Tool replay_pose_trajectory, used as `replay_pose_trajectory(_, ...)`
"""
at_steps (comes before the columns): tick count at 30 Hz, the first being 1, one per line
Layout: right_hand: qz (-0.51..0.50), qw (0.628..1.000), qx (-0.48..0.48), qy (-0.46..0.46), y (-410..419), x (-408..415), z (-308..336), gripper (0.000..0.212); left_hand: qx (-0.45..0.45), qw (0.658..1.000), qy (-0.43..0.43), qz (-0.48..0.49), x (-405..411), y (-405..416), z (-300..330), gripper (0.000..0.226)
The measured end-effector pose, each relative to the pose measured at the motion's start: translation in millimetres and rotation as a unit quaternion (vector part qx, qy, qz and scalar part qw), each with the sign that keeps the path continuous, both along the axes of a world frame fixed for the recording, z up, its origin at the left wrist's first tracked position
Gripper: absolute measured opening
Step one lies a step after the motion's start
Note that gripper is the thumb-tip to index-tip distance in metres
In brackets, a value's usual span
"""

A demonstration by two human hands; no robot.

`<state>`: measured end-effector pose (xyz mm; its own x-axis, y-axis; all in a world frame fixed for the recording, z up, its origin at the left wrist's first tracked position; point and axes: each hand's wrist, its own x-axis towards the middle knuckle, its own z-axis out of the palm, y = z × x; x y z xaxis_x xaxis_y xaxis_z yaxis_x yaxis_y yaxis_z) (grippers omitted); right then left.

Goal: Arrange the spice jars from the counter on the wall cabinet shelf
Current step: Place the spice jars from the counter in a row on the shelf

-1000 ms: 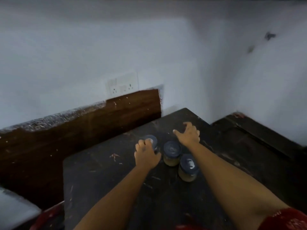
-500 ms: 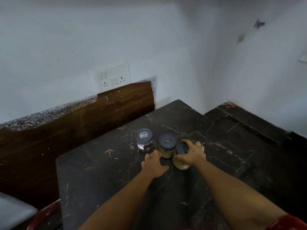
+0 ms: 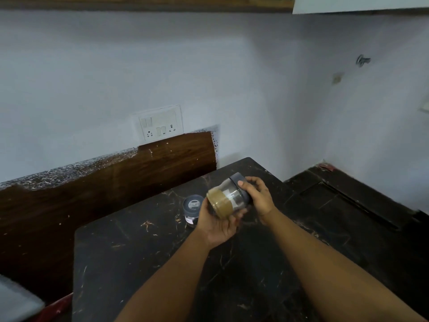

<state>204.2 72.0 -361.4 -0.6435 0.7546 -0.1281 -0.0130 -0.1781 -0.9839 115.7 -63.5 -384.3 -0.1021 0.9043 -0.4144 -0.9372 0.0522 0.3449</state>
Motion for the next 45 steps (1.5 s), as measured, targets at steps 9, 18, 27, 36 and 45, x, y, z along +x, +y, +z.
replay_pose_trajectory(9, 0.1, 0.97, -0.216, 0.042, 24, 13, 29, 0.056, -0.021, 0.952, 0.278, 0.128, 31, 34, 48, 0.058)
replay_pose_trajectory(18, 0.135, 0.941, -0.29, 0.111, 28, 15, 33, 0.061, -0.144, 0.638, 0.724, 0.219, 52, 52, 49, 0.098)
replay_pose_trajectory(27, 0.2, 0.938, -0.264, 0.101, 40, 19, 39, 0.072, -0.07, 0.872, 0.458, 0.157, 55, 45, 54, 0.08)
replay_pose_trajectory(36, 0.241, 0.937, -0.238, 0.092, 45, 31, 34, 0.06, -0.098, 0.897, 0.378, 0.209, 65, 52, 57, 0.083)
replay_pose_trajectory(45, 0.25, 0.962, -0.105, 0.035, 64, 37, 41, 0.08, -0.091, 0.912, 0.313, 0.248, 65, 64, 60, 0.109)
